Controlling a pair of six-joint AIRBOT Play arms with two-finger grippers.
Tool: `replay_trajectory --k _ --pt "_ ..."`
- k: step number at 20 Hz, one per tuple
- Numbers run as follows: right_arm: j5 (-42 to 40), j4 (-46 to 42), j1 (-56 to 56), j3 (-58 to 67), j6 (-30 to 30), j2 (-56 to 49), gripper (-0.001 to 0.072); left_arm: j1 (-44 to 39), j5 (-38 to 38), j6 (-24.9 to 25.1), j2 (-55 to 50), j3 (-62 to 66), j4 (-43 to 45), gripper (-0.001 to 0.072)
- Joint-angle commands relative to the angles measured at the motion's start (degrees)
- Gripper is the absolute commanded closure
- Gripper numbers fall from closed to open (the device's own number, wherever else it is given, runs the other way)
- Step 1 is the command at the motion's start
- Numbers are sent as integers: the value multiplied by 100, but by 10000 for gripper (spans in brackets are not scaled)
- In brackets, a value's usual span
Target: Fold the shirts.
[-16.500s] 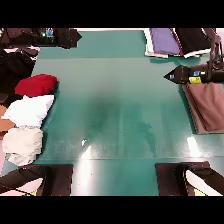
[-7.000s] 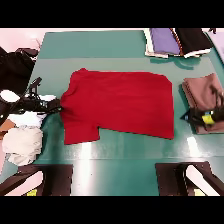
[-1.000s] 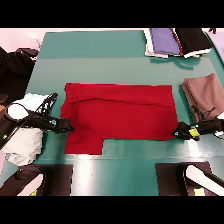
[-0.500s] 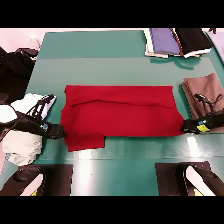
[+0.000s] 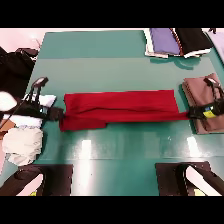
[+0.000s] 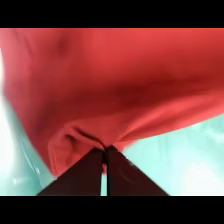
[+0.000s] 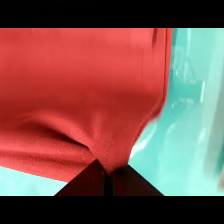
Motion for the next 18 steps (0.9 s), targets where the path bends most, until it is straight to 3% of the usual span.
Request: replay_trajectory --k 1,7,8,9,10,15,16,17,18 --pt "-240 269 177 852 96 -1115 696 7 807 249 -1320 896 184 677" --pt "-376 317 739 2074 404 -2583 693 7 1003 254 -2874 1934 181 675" --pt "-393 468 741 2253 391 -2719 616 7 1102 256 -2883 1934 177 658" --pt "-420 686 702 2439 389 -2839 341 7 1180 225 -2874 1954 164 328" --pt "-393 970 621 2649 367 -2964 189 7 1178 61 -2876 2006 164 80" --pt "-63 1478 -33 2535 -92 -2924 189 4 562 0 -2863 2302 140 109" --pt "-63 1475 -254 2280 -173 -2855 189 4 487 0 -2863 2302 133 295" --pt "-72 1484 -503 2035 -236 -2822 189 4 455 11 -2863 2302 83 608" --pt "-55 1484 -732 1843 -238 -2835 191 4 479 52 -2863 2302 -33 668"
